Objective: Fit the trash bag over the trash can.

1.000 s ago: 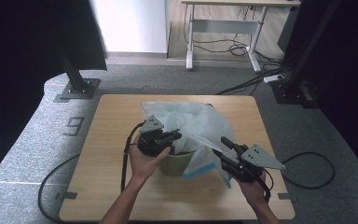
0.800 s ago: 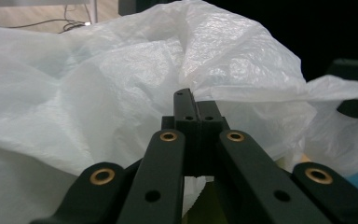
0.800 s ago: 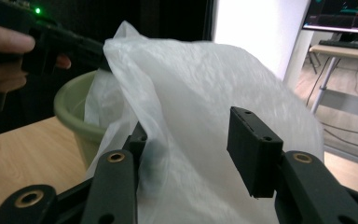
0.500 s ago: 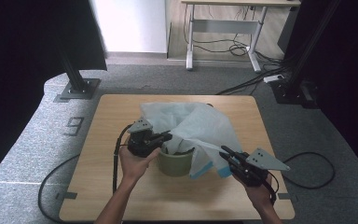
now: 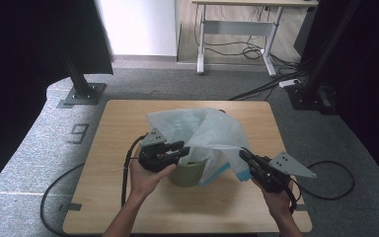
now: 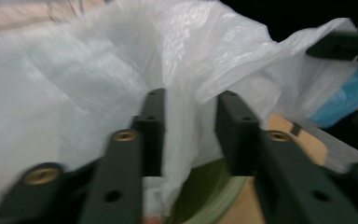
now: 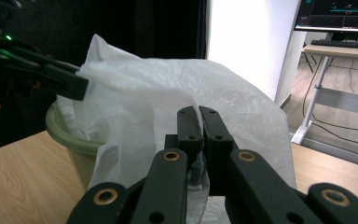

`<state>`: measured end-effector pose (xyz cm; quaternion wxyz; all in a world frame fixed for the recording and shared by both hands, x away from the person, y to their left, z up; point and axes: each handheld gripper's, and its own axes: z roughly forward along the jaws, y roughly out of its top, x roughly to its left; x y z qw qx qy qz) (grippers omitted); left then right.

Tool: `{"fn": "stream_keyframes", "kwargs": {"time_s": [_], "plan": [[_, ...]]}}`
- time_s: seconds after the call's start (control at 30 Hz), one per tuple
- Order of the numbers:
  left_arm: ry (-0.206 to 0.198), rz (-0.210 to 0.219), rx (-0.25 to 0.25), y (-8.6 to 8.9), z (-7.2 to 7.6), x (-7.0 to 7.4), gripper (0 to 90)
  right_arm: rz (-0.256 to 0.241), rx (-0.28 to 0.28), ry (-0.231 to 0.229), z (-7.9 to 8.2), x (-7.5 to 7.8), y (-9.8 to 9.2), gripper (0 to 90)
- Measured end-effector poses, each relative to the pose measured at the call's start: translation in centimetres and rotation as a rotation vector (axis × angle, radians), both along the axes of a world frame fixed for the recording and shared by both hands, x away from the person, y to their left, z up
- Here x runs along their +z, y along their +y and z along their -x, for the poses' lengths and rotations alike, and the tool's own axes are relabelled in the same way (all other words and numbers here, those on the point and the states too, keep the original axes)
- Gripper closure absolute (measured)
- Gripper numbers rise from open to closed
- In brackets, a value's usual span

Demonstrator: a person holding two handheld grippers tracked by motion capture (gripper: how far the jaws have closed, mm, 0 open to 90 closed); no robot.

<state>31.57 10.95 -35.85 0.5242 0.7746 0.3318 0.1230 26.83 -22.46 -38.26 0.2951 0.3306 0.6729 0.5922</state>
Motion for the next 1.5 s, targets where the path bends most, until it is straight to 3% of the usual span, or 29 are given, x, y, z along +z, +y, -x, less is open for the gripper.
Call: {"fn": "stream_keyframes", "kwargs": {"time_s": [0.1, 0.23, 0.5, 0.63, 0.8, 0.97, 1.03, 1.2, 1.27, 1.5], "plan": [[-0.034, -0.023, 0.010, -0.5, 0.4, 0.8, 47.0, -0.004, 0.001, -0.001, -0.2, 0.1, 0.1, 87.6], [-0.072, -0.044, 0.025, -1.4, 0.7, 1.6, 37.4, -0.006, 0.006, -0.004, -0.3, 0.4, 0.4, 88.0], [-0.088, -0.083, -0.030, -3.8, 0.3, 1.9, 35.3, -0.008, 0.031, -0.022, -0.6, 1.3, 1.3, 88.2], [-0.080, -0.103, -0.010, -4.4, -0.5, 1.8, 42.9, -0.011, 0.049, -0.030, -0.7, 1.6, 1.7, 88.2], [-0.057, -0.113, -0.027, -4.7, -1.2, 1.4, 67.8, -0.013, 0.062, -0.031, -0.8, 1.8, 2.1, 88.2], [-0.032, -0.092, -0.038, -4.2, -1.8, 1.1, 88.5, -0.025, 0.072, -0.025, -0.8, 1.7, 1.9, 88.0], [-0.025, -0.074, -0.035, -3.7, -2.1, 1.2, 89.6, -0.025, 0.081, -0.027, -0.7, 1.6, 1.9, 83.7], [-0.014, -0.018, 0.015, -1.8, -2.9, 1.7, 89.8, 0.001, 0.092, -0.054, 0.0, 1.3, 2.2, 57.6], [-0.004, 0.007, 0.031, -1.0, -3.2, 1.9, 89.8, -0.005, 0.107, -0.060, 0.4, 1.2, 2.2, 51.4], [0.012, 0.068, 0.094, 1.6, -3.7, 2.1, 89.9, -0.065, 0.141, -0.056, 1.3, 0.5, 1.0, 40.9]]}}
